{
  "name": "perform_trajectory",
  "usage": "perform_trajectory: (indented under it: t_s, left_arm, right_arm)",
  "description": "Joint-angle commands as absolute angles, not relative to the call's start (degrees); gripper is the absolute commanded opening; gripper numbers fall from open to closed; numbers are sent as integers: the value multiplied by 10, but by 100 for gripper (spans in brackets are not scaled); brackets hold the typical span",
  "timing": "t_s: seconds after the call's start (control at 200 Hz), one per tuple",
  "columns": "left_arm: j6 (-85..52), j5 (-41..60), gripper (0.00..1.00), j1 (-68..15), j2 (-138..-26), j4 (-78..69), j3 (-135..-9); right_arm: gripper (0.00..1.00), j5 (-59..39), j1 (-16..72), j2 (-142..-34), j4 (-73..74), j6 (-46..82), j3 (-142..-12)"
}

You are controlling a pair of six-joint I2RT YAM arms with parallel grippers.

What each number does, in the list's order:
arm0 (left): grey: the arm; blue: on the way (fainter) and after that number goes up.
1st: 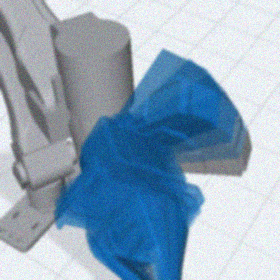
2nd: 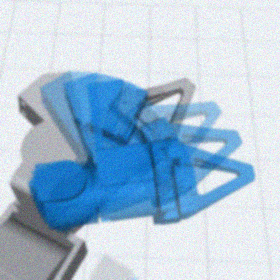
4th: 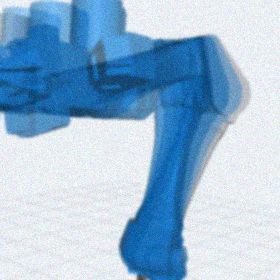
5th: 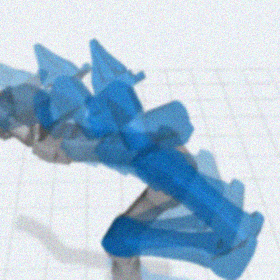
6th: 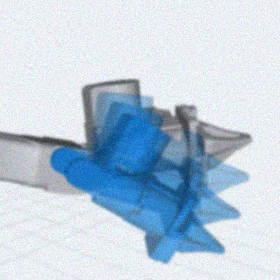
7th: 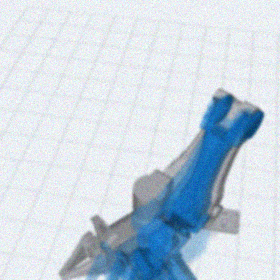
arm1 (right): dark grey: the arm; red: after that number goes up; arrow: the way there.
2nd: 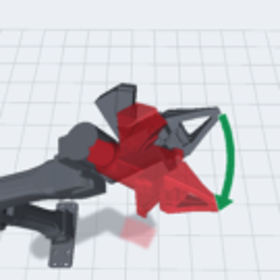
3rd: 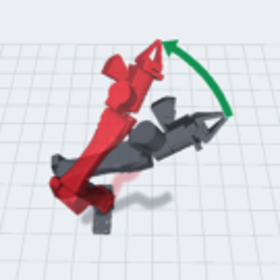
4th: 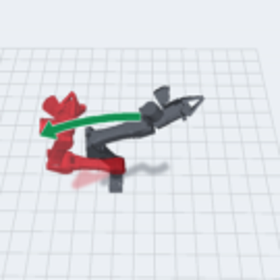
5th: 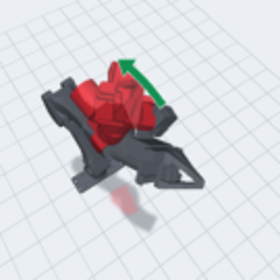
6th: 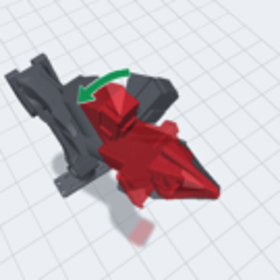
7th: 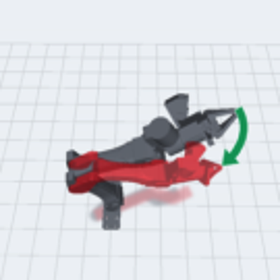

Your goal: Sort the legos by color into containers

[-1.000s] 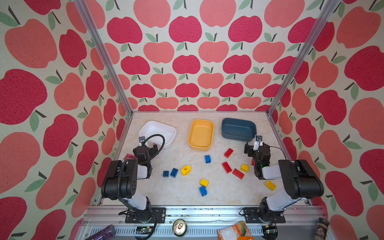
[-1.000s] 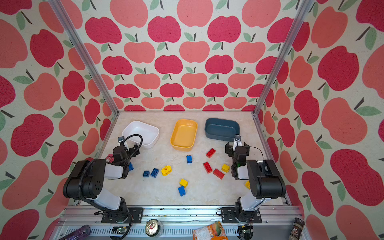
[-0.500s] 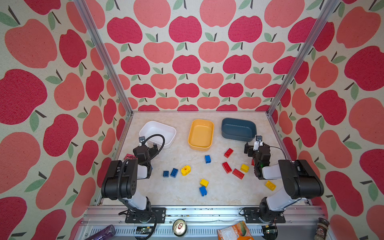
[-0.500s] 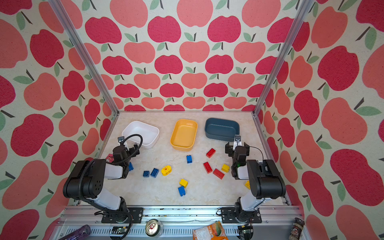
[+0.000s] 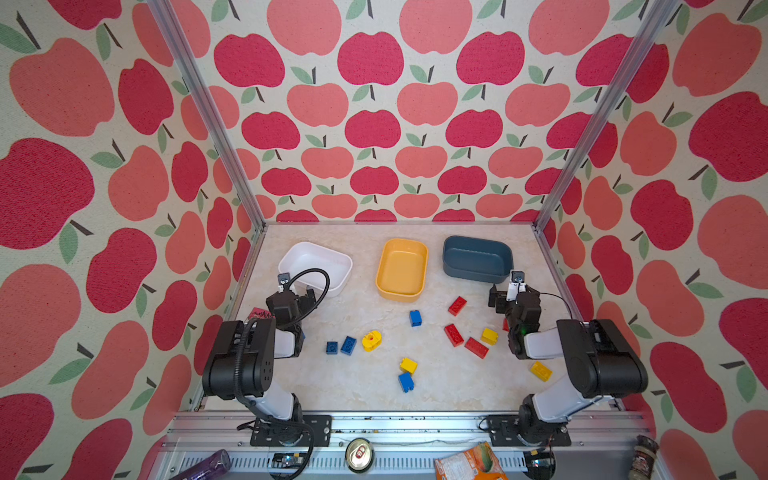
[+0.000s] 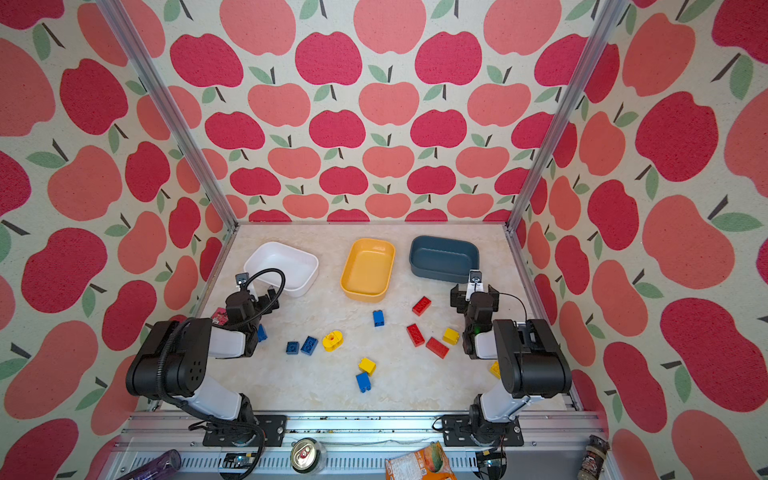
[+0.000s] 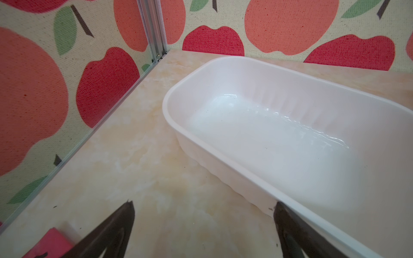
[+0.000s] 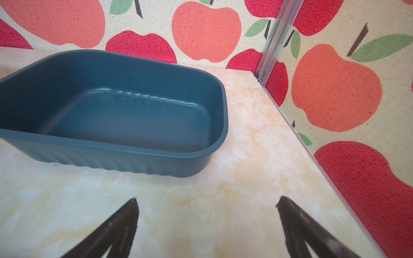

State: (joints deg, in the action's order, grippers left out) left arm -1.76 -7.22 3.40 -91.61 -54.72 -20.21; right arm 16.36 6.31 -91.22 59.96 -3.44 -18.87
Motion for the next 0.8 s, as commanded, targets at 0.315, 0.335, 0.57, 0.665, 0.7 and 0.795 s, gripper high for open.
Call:
perform_trajectory:
  t_s: [0.315,0.335,0.57,0.665,0.7,0.795]
  left_arm:
    - [-14,-91,99,37,-909,-567,-207]
    - [-19,-90,99,37,-900,-554,-207]
    - [1,-121,99,15,-794,-403,-250]
    - [-17,-131,99,11,-758,-300,-287]
    - [-29,-133,99,10,-746,-249,-306]
    - [-83,-128,99,8,-717,-112,-354]
  right_arm:
    - [99,160,62,-888,563,-38,-207]
    - [99,158,62,-878,545,-40,-211]
    - [99,195,80,-778,288,-23,-295]
    - [99,216,94,-752,199,-15,-326]
    - [99,218,97,-741,169,-10,-336]
    - [99,218,109,-712,91,5,-365]
